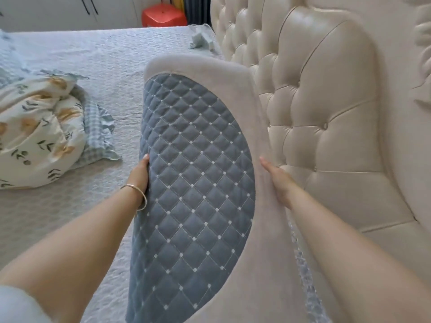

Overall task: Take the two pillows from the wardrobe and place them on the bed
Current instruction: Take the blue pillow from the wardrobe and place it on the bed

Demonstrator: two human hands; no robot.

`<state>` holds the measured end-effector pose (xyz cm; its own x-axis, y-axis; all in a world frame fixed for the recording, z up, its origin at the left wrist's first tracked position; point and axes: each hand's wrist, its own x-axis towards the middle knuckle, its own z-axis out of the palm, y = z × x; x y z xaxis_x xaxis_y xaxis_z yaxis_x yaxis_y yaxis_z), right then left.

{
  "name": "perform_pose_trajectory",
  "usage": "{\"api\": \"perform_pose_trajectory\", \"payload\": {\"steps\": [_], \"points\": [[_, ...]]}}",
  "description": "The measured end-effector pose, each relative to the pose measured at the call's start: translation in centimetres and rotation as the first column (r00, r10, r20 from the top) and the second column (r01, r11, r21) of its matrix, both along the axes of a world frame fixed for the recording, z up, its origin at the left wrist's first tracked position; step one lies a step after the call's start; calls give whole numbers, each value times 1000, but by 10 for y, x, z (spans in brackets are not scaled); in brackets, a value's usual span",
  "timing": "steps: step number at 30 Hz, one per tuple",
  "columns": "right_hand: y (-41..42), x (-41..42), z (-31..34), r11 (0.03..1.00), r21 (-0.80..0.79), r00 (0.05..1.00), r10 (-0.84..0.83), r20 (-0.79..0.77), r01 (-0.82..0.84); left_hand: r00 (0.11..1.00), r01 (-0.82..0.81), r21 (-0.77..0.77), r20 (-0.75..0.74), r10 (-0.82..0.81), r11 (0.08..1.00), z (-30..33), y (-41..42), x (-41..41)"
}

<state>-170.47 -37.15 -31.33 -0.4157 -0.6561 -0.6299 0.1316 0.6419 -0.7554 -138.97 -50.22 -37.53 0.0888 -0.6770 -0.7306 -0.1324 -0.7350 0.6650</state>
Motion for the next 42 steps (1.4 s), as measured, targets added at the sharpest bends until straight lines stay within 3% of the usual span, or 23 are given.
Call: {"api": "perform_pose_trajectory", "payload": {"steps": [5, 16, 26, 28, 31, 36, 40, 42], "points": [[-45, -19, -34, 997, -1, 997, 75, -19, -75, 994, -111, -1, -19, 111, 994, -63, -29, -6], [-140, -103, -136, 988, -15, 978, 150, -144, -154, 982, -39, -67, -189, 26, 997, -160, -88, -93], [-185, -121, -194, 993, -7, 929, 108, -353, -118, 989, -78, -72, -132, 68, 994, -292, -151, -117], [-186, -117, -201, 988, 51, 862, 151, -484, -144, 991, -106, -88, -93, 98, 990, -286, -141, -126], [-181, -115, -215, 978, 126, 670, 206, -713, -167, 998, -52, -199, 7, 55, 979, -238, -123, -152], [-181, -100, -212, 966, 82, 388, 175, -905, -245, 991, 6, -146, 136, 14, 989, -232, -121, -158], [-175, -71, -196, 955, 144, 306, 223, -926, -258, 974, 139, -54, 190, -127, 989, -200, -111, -153], [-165, -46, -180, 947, 175, 295, 254, -921, -270, 955, 235, -79, 206, -215, 969, -174, -105, -144]]}}
